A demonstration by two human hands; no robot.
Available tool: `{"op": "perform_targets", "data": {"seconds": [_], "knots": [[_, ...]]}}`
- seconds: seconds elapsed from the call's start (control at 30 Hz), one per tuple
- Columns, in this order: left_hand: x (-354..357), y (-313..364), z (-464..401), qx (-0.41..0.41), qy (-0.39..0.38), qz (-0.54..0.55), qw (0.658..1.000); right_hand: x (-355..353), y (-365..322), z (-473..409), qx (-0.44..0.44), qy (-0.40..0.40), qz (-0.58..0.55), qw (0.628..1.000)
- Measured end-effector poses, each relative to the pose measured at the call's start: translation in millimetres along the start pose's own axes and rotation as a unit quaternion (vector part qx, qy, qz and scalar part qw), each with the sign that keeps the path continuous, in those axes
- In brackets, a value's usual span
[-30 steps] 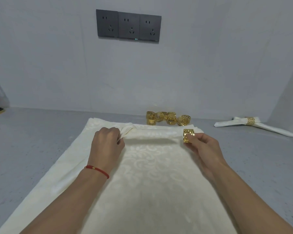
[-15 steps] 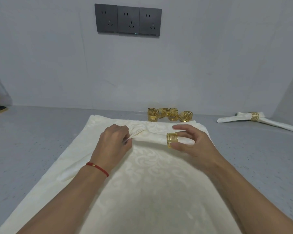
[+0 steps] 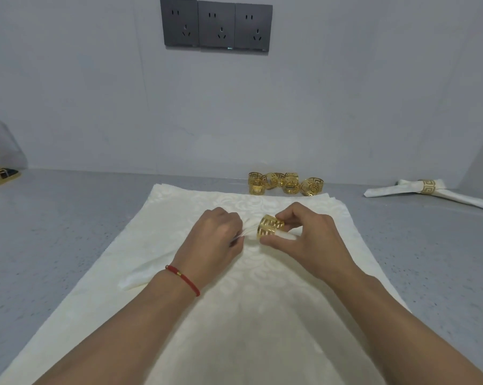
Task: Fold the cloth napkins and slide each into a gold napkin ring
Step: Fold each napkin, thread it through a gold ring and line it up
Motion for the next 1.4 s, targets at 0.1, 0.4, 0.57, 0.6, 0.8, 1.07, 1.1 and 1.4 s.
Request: {"op": "perform_targets", "data": {"seconds": [0.1,0.4,0.57,0.6,0.8,1.07,1.1,1.4], "knots": [[-1,5,-2,0.018,0.033,0.021,0.999,6,-4,2,0.016,0.039,-0.091,0.995],[-5,2,0,0.047,0.130,0.015,0.990,0,-6,-2,0.059,0.077,-0.121,0.988],[-6,1,-1,0.051,0.142,0.008,0.989,-7,-12,-1,0.089,0.025,-0.240,0.966],[-6,0,-1,0.054,0.140,0.010,0.989,-8,-12,-1,0.104,0.020,-0.261,0.960],[-7,7,-2,0.088,0.138,0.018,0.986,-14,1,-3,0.151,-0.014,-0.242,0.958],[-9,15,-4,0.142,0.123,-0.019,0.982,-21,8,-4,0.239,-0.118,-0.330,0.906],[-9,15,-4,0.149,0.123,-0.020,0.981,-21,9,-4,0.238,-0.124,-0.323,0.908],[-8,13,-4,0.151,0.108,-0.002,0.983,-23,13,-6,0.211,-0.136,-0.276,0.928]]}}
Point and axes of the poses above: each hand's wrist, its own z-axis away from the middle knuckle, its own x-axis out of the palm, y = z × x, the point moved 1 cm from there along -z, towards the middle knuckle, and after that the axes turned 3 degrees about x, right-handed, at the moved point
